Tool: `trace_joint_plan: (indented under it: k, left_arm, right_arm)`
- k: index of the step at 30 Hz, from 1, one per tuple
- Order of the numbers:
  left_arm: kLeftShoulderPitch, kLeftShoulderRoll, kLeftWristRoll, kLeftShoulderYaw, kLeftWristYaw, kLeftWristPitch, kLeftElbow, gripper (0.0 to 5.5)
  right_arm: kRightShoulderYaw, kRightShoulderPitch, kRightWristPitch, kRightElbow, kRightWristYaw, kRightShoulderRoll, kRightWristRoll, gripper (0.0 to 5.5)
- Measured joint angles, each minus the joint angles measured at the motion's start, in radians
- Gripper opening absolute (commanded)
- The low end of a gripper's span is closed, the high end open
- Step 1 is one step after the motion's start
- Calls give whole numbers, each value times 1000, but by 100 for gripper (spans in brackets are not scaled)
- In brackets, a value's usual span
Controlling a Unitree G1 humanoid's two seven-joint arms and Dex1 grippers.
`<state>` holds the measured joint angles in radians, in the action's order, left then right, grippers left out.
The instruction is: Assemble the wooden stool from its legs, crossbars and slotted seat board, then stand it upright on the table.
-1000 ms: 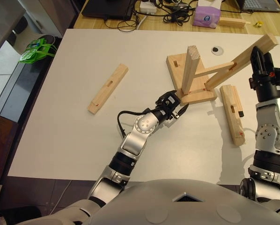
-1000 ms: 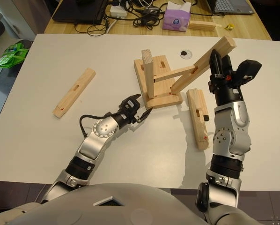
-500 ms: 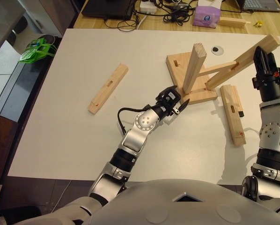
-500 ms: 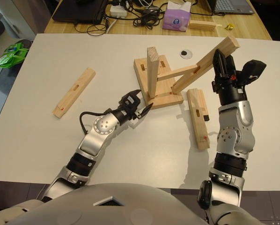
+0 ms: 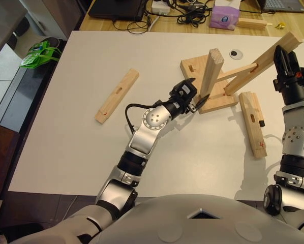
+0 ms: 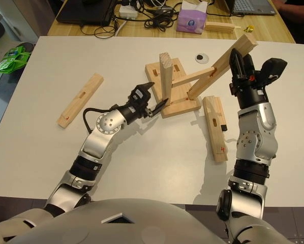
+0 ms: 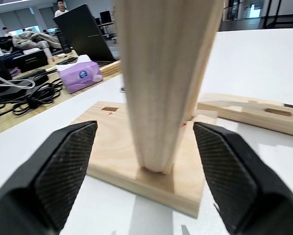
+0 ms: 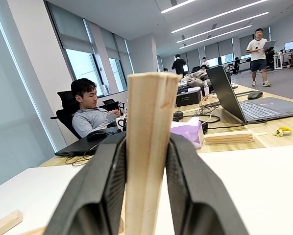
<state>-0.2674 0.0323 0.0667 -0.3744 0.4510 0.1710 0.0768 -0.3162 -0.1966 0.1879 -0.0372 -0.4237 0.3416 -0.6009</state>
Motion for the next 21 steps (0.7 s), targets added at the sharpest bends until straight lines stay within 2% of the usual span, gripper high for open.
trace_joint_plan:
  k: [8, 21]
  left_arm:
    - [-95, -3, -21, 50, 4, -11, 54, 363]
    - [-66, -13, -21, 7, 9, -36, 61, 363]
  right_arm:
    - [-1, -69, 2, -106, -48, 25, -1, 102]
    - [2, -115, 2, -167, -67, 32, 3, 102]
